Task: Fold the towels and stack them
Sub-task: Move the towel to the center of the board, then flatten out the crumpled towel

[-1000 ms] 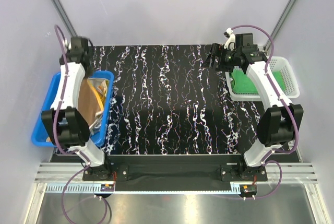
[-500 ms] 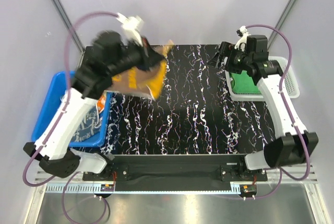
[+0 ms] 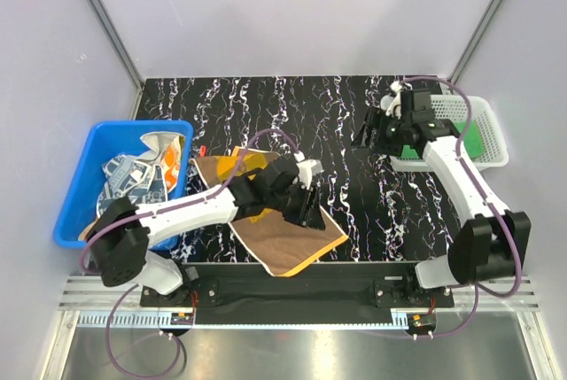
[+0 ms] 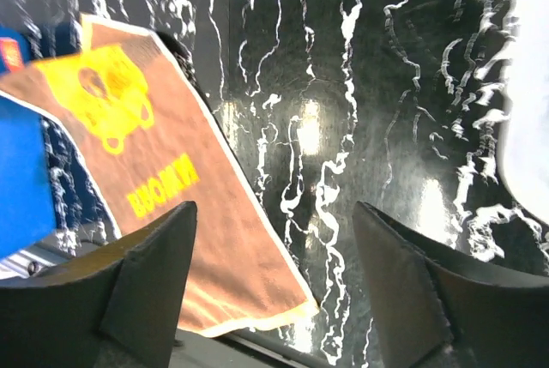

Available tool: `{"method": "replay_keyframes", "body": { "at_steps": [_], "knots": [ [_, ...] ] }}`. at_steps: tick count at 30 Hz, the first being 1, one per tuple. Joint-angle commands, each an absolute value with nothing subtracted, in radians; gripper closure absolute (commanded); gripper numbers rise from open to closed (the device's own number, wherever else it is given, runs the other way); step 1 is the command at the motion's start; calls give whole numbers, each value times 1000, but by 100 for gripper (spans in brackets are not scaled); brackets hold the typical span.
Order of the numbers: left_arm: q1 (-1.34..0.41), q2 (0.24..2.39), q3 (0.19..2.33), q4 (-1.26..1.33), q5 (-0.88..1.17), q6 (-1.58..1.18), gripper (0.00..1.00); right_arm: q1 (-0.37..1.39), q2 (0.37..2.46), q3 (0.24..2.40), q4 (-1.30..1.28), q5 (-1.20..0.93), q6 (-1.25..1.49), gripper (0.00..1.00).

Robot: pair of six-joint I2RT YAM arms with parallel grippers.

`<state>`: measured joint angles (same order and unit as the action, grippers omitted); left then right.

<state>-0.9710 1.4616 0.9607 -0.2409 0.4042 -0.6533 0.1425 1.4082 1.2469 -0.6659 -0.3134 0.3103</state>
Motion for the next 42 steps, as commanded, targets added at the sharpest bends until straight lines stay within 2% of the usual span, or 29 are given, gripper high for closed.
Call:
{"method": "replay_keyframes", "body": {
  "at_steps": [1, 2, 4, 11, 18, 25, 27, 28, 30, 31, 32, 38, 42],
  "knots": [
    [-904, 1343, 1055, -285, 251, -632, 53, 234, 1485, 1285, -598, -301, 308, 25],
    [-872, 1333, 1075, -357, 156, -626, 53, 261, 1514, 1305, -595, -292, 308, 27],
    [-752, 1315, 1103, -508, 95, -606, 53, 317, 1621, 1385, -578, -279, 299, 31],
    [-433, 1128, 988, -643, -28, -555, 49, 520, 1992, 1684, -529, -360, 204, 32],
    [-278, 1071, 916, -644, 40, -494, 49, 538, 2294, 1923, -610, -472, 124, 25],
    [-238, 1112, 902, -611, 75, -476, 49, 577, 2430, 2054, -673, -479, 23, 25],
    [-235, 1124, 907, -606, 80, -468, 49, 577, 2422, 2054, -667, -459, 15, 33],
    [-235, 1132, 923, -607, 84, -459, 49, 575, 2412, 2040, -663, -443, 12, 55],
    [-233, 1152, 943, -597, 100, -442, 49, 577, 2346, 1995, -644, -360, 6, 77],
    [-232, 1163, 971, -595, 106, -434, 49, 574, 2318, 1976, -643, -336, 5, 95],
    [-233, 1170, 988, -592, 113, -431, 48, 572, 2286, 1958, -646, -321, 5, 100],
    [-235, 1284, 1164, -618, 171, -429, 48, 563, 1991, 1801, -710, -239, -9, 100],
    [-247, 1324, 1135, -575, 207, -465, 49, 565, 1811, 1571, -700, -381, 110, 100]
  ]
}}
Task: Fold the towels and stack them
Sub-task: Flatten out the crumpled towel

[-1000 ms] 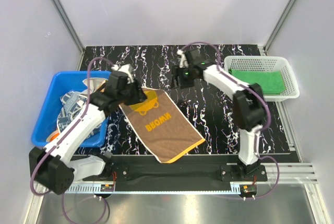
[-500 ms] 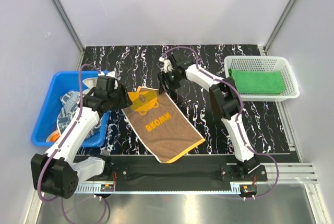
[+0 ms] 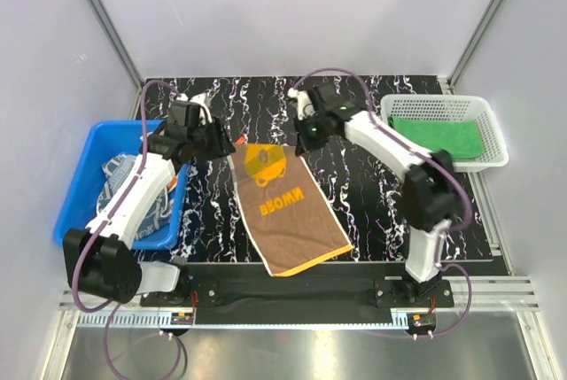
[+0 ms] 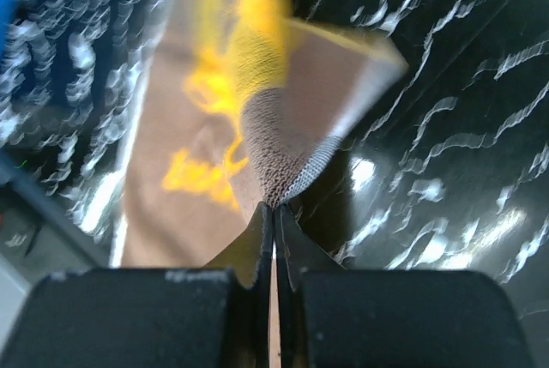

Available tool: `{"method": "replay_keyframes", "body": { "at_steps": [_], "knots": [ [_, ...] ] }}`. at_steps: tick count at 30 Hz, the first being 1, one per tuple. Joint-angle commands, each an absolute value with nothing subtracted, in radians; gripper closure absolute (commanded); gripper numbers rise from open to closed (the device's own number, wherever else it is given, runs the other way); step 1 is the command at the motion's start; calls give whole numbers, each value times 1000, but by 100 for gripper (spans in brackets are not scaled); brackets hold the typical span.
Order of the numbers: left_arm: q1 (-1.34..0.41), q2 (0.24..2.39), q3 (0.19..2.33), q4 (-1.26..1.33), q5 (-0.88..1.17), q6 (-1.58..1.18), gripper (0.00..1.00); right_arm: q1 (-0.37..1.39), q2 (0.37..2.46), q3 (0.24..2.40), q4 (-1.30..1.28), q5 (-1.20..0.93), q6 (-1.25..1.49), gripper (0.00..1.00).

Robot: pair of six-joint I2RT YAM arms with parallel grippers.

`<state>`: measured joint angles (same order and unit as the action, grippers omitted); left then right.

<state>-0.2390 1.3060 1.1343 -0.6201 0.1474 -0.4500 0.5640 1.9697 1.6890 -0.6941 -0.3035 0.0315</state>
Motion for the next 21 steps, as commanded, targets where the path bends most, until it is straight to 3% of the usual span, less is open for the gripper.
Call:
{"method": "replay_keyframes", "body": {
  "at_steps": [1, 6, 7, 9, 14, 18, 21],
  "knots": [
    [-250, 1330, 1115, -559, 219, -480, 49, 566, 1789, 1451, -689, -385, 136, 100],
    [-304, 1377, 1074, -514, 224, -485, 49, 577, 1648, 1080, -545, -408, 271, 98],
    [-307, 1393, 1083, -509, 225, -480, 49, 577, 1635, 1007, -535, -411, 281, 85],
    [-311, 1448, 1101, -467, 254, -473, 49, 575, 1596, 965, -525, -393, 299, 76],
    [-340, 1621, 1263, -423, 299, -390, 49, 577, 1531, 1046, -583, -226, 333, 57],
    [-353, 1843, 1503, -506, 302, -315, 50, 552, 1560, 1129, -608, 28, 415, 56],
    [-362, 2008, 1669, -557, 273, -282, 50, 489, 1588, 1127, -542, 69, 486, 57]
  ]
}}
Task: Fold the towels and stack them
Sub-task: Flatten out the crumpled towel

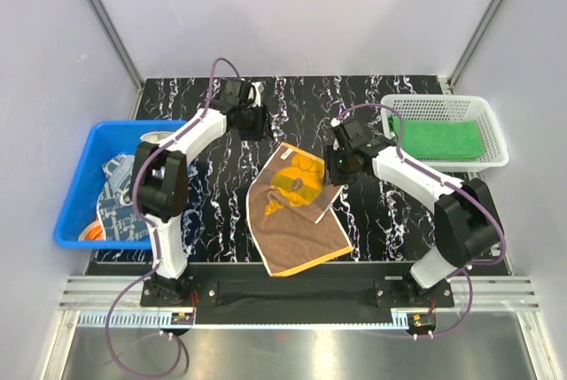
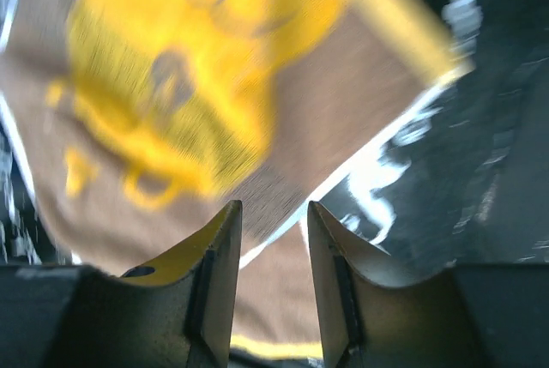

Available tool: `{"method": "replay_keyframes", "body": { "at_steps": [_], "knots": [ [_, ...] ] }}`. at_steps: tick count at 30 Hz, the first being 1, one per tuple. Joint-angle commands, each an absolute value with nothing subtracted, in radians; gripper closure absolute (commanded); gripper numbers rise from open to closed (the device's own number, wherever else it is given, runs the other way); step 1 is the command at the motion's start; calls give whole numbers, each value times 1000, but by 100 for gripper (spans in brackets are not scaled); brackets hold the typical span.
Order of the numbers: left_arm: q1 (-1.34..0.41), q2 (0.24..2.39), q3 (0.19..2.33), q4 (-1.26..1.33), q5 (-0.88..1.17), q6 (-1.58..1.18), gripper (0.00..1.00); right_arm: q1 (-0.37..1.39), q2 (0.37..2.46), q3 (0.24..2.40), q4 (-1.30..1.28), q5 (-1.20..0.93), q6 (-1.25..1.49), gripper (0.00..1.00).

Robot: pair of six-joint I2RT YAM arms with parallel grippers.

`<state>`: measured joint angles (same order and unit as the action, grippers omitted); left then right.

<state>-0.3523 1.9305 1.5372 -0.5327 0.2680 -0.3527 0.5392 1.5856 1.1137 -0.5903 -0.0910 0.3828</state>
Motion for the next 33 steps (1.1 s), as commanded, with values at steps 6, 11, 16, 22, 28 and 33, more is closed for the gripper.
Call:
{"method": "replay_keyframes", "body": {
  "at_steps": [6, 11, 16, 22, 28, 33],
  "knots": [
    [-391, 2215, 1844, -581, 189, -241, 51, 391, 1702, 1170, -480, 95, 495, 56],
    [-428, 2305, 1927, -584, 149, -224, 51, 373, 1770, 1193, -456, 113, 512, 52],
    [-460, 2368, 1951, -601, 110, -218, 51, 368, 1839, 1195, -434, 127, 528, 51],
    [-483, 2366, 1905, -621, 34, -225, 58, 368, 1864, 1169, -426, 118, 541, 53],
    [-488, 2300, 1778, -586, 3, -256, 80, 368, 1887, 1149, -376, 77, 529, 62],
    [-486, 2249, 1695, -557, 28, -282, 100, 370, 1891, 1147, -298, 14, 473, 89]
  ]
}}
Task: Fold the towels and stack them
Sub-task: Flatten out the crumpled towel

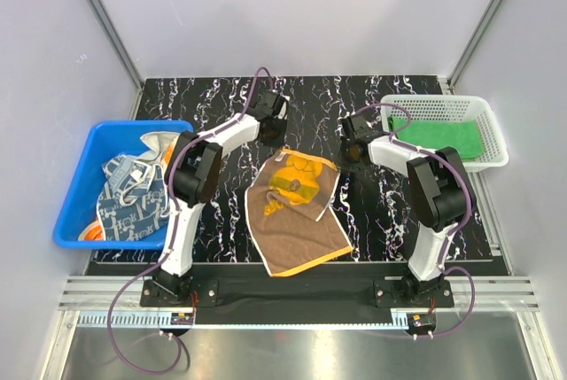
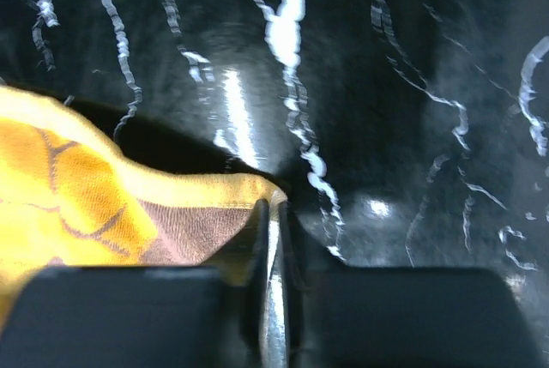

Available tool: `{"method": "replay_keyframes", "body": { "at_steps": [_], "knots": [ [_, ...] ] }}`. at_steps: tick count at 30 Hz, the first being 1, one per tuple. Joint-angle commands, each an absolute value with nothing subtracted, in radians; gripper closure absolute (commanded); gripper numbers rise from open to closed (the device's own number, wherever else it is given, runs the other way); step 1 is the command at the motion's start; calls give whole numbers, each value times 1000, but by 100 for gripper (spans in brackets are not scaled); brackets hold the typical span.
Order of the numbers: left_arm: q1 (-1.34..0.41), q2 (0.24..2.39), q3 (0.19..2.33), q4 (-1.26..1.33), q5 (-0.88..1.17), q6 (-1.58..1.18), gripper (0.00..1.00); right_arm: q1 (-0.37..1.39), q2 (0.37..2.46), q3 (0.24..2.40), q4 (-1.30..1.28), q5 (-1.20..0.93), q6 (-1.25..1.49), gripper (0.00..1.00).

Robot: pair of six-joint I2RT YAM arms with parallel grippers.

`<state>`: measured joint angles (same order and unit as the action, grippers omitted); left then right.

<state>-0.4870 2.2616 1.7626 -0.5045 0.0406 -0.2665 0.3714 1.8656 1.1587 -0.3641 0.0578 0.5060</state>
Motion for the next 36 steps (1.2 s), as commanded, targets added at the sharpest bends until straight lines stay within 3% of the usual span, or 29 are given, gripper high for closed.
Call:
{"method": "replay_keyframes", "body": {
  "at_steps": [1, 11, 19, 26, 36],
  "knots": [
    [-486, 2223, 1666, -548, 31, -287, 100, 368, 1890, 1149, -287, 3, 457, 99],
    [-479, 2008, 1689, -621, -57, -292, 100, 368, 1798, 1253, -255, -8, 327, 100],
    [-472, 1902, 1900, -706, -127, -264, 100, 368, 1692, 1431, -250, 83, 171, 100],
    [-433, 1914, 2025, -631, -127, -255, 100, 341, 1750, 1638, -190, 135, 48, 100],
    [-373, 2100, 2166, -571, -14, -163, 100, 281, 1905, 1726, -23, 54, -49, 100]
  ]
}}
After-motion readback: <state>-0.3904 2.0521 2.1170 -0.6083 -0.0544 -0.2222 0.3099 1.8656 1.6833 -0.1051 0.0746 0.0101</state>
